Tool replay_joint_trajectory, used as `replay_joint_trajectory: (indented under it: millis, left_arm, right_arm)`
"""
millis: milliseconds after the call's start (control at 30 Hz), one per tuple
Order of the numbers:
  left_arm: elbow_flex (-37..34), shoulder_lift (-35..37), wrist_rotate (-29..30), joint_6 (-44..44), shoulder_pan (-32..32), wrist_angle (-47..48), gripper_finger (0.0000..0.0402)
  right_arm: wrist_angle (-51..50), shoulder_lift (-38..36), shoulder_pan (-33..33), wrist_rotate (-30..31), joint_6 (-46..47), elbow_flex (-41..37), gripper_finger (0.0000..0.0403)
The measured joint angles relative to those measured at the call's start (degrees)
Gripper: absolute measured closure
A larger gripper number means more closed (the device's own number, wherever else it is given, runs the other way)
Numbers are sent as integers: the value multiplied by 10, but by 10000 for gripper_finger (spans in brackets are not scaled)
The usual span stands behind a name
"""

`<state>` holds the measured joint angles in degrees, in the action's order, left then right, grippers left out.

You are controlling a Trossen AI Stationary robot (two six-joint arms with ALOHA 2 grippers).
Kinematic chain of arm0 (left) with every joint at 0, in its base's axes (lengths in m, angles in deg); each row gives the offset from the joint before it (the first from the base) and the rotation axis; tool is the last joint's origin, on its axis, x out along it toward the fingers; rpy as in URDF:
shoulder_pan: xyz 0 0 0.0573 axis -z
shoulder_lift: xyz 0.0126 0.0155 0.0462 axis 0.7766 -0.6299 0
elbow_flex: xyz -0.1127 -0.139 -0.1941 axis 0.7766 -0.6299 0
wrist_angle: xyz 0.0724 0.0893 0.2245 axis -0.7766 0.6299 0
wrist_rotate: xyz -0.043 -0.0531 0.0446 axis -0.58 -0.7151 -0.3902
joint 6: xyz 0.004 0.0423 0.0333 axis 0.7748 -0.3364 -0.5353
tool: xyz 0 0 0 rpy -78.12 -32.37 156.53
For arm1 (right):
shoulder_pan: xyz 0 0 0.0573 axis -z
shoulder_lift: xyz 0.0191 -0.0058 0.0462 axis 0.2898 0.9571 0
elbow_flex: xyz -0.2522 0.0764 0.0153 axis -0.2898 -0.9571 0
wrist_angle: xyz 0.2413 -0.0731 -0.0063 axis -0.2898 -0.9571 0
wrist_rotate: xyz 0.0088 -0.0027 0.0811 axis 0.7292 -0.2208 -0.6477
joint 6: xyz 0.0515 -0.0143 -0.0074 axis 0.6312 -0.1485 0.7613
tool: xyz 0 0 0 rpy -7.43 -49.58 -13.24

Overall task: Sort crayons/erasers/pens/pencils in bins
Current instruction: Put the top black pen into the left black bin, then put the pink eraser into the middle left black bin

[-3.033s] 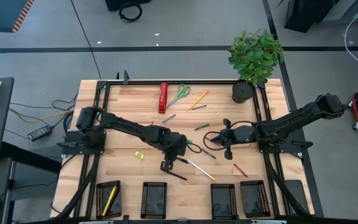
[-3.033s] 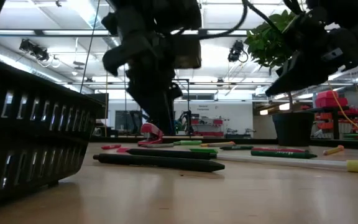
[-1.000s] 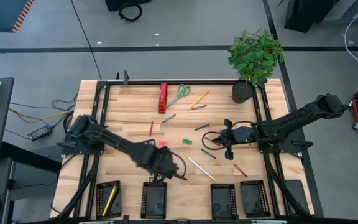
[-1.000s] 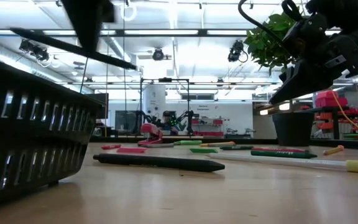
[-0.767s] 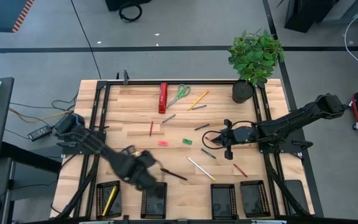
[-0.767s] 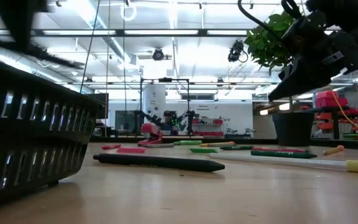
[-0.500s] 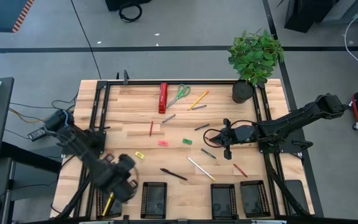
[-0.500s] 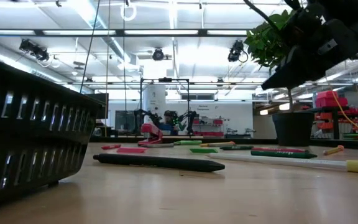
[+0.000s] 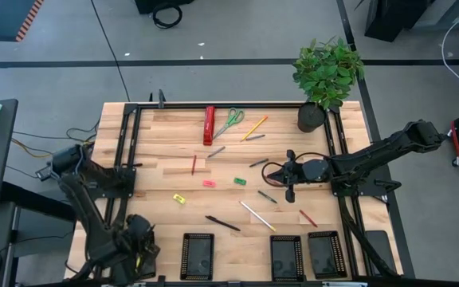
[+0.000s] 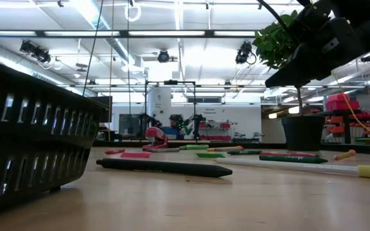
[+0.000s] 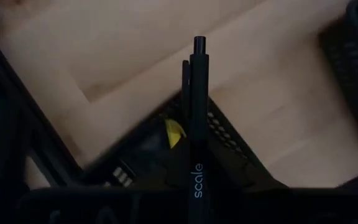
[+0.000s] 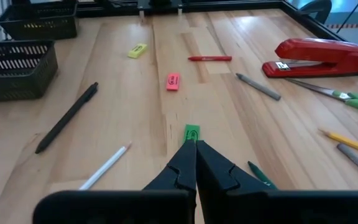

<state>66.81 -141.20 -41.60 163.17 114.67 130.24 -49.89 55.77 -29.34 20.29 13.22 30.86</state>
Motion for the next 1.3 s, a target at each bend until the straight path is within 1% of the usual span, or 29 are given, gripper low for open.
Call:
replay_joint_trajectory:
  millis: [300,633,700,833,967,1067,1200,1300]
  left_arm:
    - [0,-61,-1,6,19,-84,358]
    - [0,-70,0,4,25,-80,357]
    - [0,-70,0,3,25,-86,350]
    - [0,-70,0,1,24,-95,322]
    - [0,-67,-6,-6,13,-97,295]
    - [0,-53,-17,-8,0,-91,282]
    - [0,-25,-26,-18,-28,-61,278]
    - [1,2,-21,-66,-63,-39,284]
  right_arm:
    - [0,0,0,0,-6,0,392]
    - [0,0,0,0,-3,0,392]
    - [0,0,0,0,-3,0,392]
    - [0,0,0,0,-2,0,392]
    - [0,0,0,0,-2,0,392]
    - [0,0,0,0,-2,0,392]
    - [0,0,0,0,-9,0,392]
    - [0,0,0,0,-15,0,392]
